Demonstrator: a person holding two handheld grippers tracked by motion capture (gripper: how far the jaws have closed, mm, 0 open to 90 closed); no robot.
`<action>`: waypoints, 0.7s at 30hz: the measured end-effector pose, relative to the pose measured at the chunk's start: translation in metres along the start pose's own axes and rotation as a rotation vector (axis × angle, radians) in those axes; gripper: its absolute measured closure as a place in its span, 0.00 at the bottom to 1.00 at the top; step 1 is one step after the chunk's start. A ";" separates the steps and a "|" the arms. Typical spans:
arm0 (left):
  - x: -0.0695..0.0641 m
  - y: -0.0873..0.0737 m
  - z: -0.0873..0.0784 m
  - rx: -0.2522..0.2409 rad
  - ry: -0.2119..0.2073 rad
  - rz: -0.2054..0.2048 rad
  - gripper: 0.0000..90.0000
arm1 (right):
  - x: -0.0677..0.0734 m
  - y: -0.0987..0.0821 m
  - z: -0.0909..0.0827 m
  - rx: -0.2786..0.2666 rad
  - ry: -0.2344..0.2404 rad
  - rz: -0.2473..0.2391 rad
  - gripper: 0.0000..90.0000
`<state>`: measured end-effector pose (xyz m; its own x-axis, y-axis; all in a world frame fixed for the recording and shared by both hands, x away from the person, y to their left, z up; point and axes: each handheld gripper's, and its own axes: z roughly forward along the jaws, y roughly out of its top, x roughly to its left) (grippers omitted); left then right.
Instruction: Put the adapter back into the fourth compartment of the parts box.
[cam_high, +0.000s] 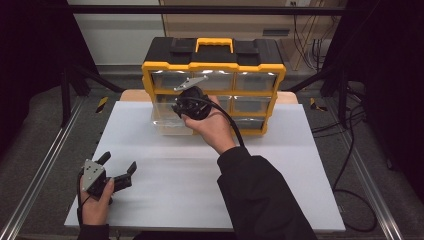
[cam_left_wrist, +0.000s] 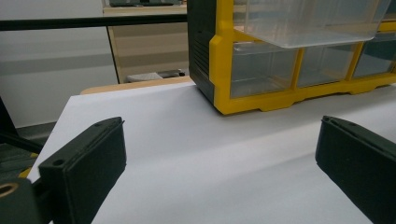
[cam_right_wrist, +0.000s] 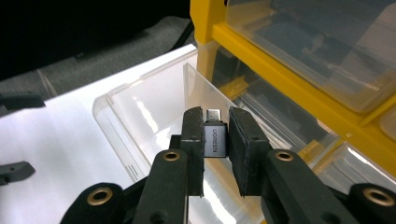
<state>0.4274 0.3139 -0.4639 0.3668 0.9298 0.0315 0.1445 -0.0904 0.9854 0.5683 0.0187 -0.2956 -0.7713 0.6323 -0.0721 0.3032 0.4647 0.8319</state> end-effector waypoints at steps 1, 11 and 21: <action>0.000 0.000 0.000 0.000 0.000 0.000 0.01 | 0.000 0.000 0.000 0.008 0.001 -0.001 0.85; 0.000 0.000 0.000 0.000 0.000 -0.002 0.01 | 0.000 -0.001 0.004 0.027 -0.005 -0.011 0.85; 0.000 0.000 0.000 0.001 -0.001 -0.003 0.01 | 0.000 -0.002 0.007 0.031 -0.003 -0.011 0.85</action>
<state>0.4274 0.3143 -0.4638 0.3673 0.9297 0.0286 0.1460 -0.0880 0.9854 0.5714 0.0224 -0.3008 -0.7732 0.6288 -0.0826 0.3122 0.4908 0.8134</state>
